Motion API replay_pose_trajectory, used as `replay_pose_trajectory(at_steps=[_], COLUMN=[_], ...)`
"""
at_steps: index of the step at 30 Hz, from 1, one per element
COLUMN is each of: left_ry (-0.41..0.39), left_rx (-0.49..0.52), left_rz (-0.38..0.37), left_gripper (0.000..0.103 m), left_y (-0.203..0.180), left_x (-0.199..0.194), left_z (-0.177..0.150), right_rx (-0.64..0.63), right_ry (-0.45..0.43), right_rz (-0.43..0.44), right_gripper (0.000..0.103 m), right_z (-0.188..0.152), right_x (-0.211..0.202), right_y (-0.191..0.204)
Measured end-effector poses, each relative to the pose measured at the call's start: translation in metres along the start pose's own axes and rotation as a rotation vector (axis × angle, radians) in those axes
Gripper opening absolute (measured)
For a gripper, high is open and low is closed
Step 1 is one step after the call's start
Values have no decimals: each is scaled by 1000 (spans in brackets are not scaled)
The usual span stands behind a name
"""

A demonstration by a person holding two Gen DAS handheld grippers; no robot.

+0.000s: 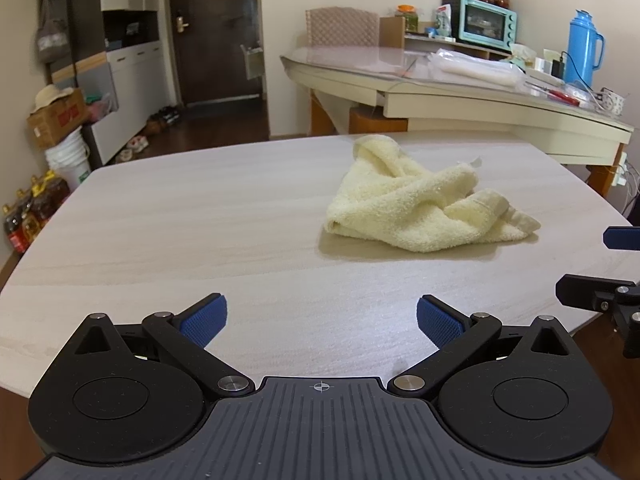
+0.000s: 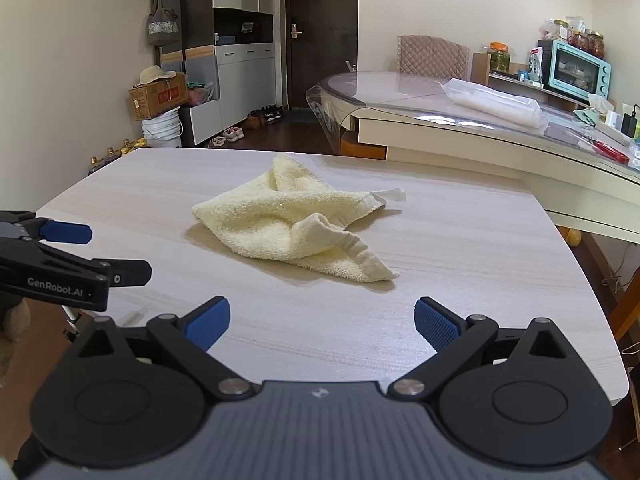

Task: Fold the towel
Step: 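Move both grippers toward the crumpled pale yellow towel, then grasp a towel corner with the right gripper and lift it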

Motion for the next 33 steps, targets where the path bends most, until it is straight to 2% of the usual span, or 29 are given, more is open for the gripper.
replay_pose_trajectory(at_steps=[24,33], left_ry=[1,-3], left_rx=[4,13], left_rz=[-6,-4], left_gripper=[103,103], left_y=[-2,1], left_x=[8,16], left_z=[3,9], right_rx=[6,-22], right_ry=[12,-12], right_rz=[2,2], right_gripper=[100,100], right_z=[4,23], right_x=[9,21], right_y=[-2,-4])
Point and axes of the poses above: each gripper's, at about its wrist camera, not at the fingertips, and x roughly the way its jaws point, y to its left, z to its top, the point moved 8 cm from there along x, roughly the way its jaws point, and after that the axes turned 4 degrees about z, right-handed, at the moved point
